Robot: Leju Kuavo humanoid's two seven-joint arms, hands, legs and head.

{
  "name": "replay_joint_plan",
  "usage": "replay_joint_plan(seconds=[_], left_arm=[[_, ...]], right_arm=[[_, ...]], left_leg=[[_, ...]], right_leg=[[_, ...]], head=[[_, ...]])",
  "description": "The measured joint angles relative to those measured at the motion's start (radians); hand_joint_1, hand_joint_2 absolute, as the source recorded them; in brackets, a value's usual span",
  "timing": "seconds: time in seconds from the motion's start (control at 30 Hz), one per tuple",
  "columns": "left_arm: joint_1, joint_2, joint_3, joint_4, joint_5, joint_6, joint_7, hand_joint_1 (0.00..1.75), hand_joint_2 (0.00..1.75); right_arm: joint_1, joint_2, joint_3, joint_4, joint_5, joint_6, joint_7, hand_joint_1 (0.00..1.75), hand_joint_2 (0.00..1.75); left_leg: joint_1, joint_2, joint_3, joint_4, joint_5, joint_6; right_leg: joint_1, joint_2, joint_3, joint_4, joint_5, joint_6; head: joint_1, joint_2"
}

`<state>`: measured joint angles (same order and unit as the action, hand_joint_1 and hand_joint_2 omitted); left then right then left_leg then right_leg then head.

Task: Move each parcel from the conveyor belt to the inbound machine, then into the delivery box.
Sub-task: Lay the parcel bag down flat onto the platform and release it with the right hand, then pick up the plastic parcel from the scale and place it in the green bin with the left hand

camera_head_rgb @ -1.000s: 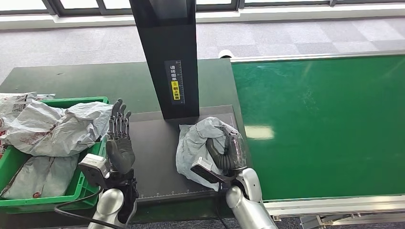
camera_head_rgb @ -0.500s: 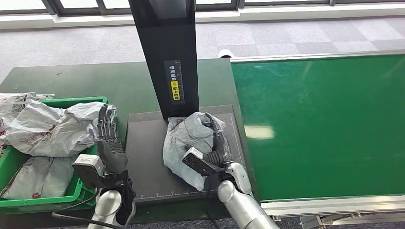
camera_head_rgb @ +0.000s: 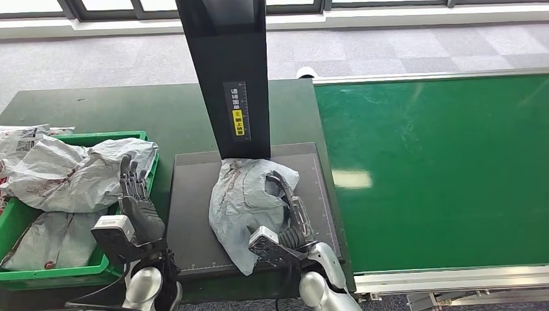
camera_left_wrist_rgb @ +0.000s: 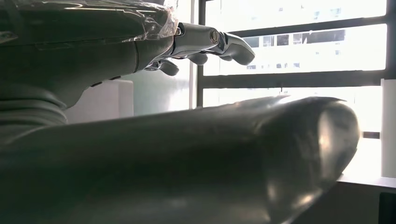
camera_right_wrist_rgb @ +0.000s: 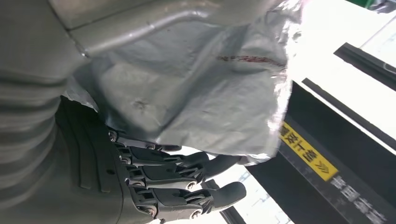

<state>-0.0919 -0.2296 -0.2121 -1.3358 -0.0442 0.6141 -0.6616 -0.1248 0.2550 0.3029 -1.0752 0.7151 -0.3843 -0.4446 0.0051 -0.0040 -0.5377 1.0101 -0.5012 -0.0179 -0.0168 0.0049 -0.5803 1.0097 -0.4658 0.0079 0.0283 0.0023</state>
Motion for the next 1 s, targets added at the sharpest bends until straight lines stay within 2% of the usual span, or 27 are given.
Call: replay_joint_plan(seconds=[0.13,0.37,0.67,0.87,1.0], left_arm=[[0.014,0.0,0.002,-0.018,-0.037,0.046,0.018,0.0,0.0],[0.042,0.0,0.003,-0.075,-0.105,0.063,0.062,0.0,0.0],[0.043,0.0,0.003,-0.087,-0.113,0.066,0.065,0.0,0.0],[0.04,0.0,0.001,-0.082,-0.15,0.066,0.068,0.0,0.0],[0.019,0.01,-0.022,-0.044,-0.323,0.028,0.11,0.0,0.0]], right_arm=[[0.049,-0.013,0.007,-0.091,0.028,-0.043,0.044,0.0,1.75],[0.195,-0.041,0.005,-0.364,0.052,-0.112,0.096,0.0,1.75],[0.246,-0.055,-0.012,-0.496,0.04,-0.139,0.094,0.0,1.75],[0.257,-0.058,-0.018,-0.524,0.039,-0.188,0.065,0.0,1.75],[0.278,-0.057,-0.019,-0.576,0.03,-0.286,-0.036,0.0,1.75]], left_leg=[[0.0,0.0,0.0,0.0,0.0,0.0],[0.0,0.0,0.0,0.0,0.0,0.0],[0.0,0.0,0.001,0.0,0.0,0.0],[0.0,0.0,0.001,0.0,0.0,0.0],[0.0,0.0,0.001,0.0,0.0,0.0]], right_leg=[[0.0,0.0,0.0,0.0,0.0,0.0],[0.0,0.0,-0.001,0.0,0.0,0.0],[0.0,0.0,0.0,0.0,0.0,0.0],[0.0,0.0,0.0,0.0,0.0,0.0],[0.0,0.0,0.0,0.0,0.0,0.0]], head=[[0.0,0.0],[0.0,0.0],[0.0,0.0],[0.0,0.0],[0.0,0.0]])
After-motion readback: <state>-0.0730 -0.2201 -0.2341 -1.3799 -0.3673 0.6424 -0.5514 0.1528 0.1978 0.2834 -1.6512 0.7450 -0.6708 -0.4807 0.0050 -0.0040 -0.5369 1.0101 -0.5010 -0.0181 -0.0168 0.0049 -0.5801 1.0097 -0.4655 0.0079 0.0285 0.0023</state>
